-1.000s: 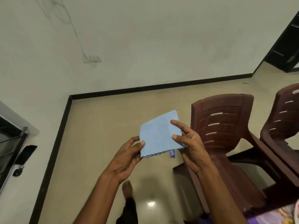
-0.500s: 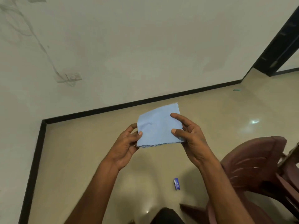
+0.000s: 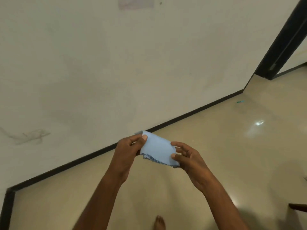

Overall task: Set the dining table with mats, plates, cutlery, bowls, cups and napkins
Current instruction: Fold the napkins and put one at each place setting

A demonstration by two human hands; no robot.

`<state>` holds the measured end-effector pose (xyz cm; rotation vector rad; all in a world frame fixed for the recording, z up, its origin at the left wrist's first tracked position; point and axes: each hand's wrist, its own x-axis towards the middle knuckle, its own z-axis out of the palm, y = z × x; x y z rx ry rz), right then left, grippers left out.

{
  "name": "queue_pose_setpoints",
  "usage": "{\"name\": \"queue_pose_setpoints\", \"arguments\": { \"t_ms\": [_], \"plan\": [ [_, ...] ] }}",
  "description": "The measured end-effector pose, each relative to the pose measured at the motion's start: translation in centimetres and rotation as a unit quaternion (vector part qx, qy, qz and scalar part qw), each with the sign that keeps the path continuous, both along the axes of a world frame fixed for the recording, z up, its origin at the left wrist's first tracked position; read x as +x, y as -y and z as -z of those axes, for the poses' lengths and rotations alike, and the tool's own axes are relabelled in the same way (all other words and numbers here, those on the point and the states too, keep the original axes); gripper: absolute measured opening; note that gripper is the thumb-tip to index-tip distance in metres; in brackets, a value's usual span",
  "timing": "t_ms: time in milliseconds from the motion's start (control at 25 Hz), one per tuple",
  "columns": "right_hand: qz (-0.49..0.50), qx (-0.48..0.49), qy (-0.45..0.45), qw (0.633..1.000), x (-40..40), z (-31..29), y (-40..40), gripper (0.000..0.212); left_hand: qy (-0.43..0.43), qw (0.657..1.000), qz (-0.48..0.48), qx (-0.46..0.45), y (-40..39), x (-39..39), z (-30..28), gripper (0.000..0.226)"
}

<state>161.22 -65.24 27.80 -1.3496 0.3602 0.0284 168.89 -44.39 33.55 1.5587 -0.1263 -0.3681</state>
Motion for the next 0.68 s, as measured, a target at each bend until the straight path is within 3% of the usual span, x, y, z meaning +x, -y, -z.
{"name": "queue_pose_setpoints", "arguments": {
  "t_ms": [120, 200, 320, 440, 520, 640, 680],
  "plan": [
    [0.054, -0.132, -0.007, 0.990, 6.5, -0.8, 4.1, 0.036, -0.001, 1.000, 0.007, 0.011, 6.7, 8.3, -0.4, 0.020],
    [0.079, -0.246, 0.039, 0.965, 9.4, -2.1, 5.2, 0.034, -0.018, 1.000, 0.013, 0.012, 10.3, 12.0, 0.1, 0.024],
    [0.128, -0.285, 0.134, 0.941, 15.5, -3.3, 8.8, 0.032, -0.016, 0.997, 0.078, 0.018, 18.6, 18.9, 1.5, 0.028],
    [0.221, -0.332, 0.112, 0.910, 22.3, -3.4, 15.2, 0.035, -0.028, 0.985, 0.167, 0.037, 28.1, 26.3, 1.8, 0.033],
    [0.272, -0.358, 0.087, 0.889, 23.9, -4.0, 17.6, 0.021, -0.041, 0.980, 0.197, 0.001, 31.3, 27.9, 0.6, 0.033],
    [0.397, -0.335, 0.091, 0.850, 28.3, -5.7, 24.6, 0.011, -0.045, 0.957, 0.286, -0.029, 40.6, 33.2, -1.1, 0.023],
    [0.400, -0.311, 0.090, 0.857, 28.3, -6.2, 25.3, 0.014, -0.045, 0.955, 0.291, -0.036, 41.2, 33.4, -1.4, 0.020]
  ]
}}
